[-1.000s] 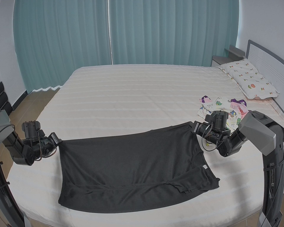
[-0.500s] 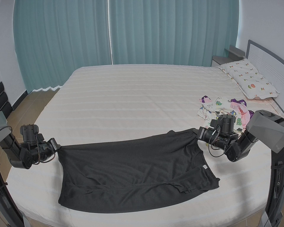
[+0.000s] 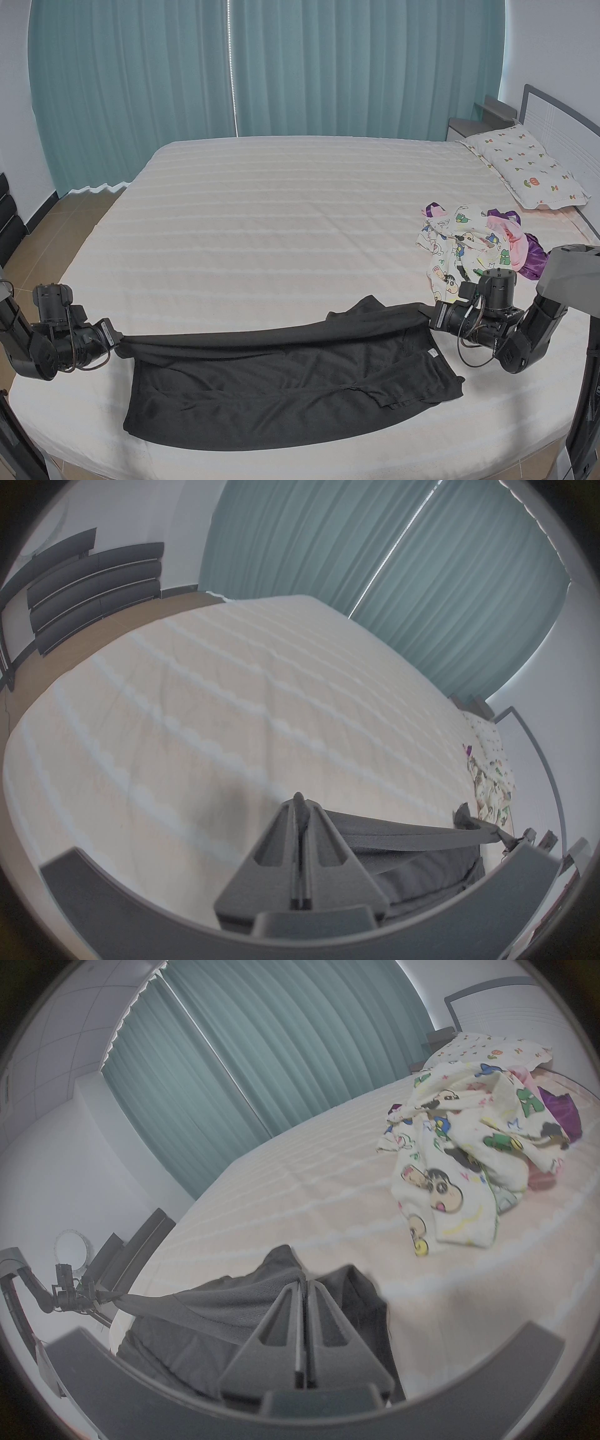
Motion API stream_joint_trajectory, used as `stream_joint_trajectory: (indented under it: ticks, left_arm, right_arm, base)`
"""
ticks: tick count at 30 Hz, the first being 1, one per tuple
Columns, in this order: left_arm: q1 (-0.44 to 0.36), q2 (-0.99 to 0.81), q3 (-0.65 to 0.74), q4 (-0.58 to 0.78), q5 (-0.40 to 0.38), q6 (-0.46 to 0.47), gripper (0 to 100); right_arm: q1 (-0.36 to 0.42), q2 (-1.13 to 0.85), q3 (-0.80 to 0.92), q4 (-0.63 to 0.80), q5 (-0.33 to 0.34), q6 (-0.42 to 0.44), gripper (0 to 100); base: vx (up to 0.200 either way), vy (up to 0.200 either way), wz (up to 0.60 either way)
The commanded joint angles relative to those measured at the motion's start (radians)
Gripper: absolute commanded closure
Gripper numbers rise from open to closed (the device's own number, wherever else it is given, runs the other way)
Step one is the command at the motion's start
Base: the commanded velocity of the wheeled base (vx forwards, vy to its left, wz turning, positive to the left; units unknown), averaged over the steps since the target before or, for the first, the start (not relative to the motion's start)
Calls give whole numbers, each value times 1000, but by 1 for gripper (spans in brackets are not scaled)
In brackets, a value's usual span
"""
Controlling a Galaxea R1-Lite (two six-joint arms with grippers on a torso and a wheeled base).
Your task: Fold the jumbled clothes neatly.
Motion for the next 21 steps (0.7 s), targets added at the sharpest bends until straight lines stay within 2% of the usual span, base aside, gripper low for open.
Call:
stream_joint_trajectory:
  ticks: [1,6,12,21]
  left_arm:
    - [2,-12,111,-3,-3,37,100]
    - [-4,23,160,-8,-5,53,100]
    - [-4,91,169,-31,-3,52,100]
    - [-5,163,209,-115,-2,52,100]
  right_arm:
    - [-9,-8,131,-62,12,-16,100]
    - [-14,75,194,-135,27,-3,100]
    - [-9,199,273,-366,30,30,100]
    - [-18,196,320,-406,44,35,100]
  base:
    - [0,0,0]
    - [0,0,0]
    - [0,0,0]
    - [0,0,0]
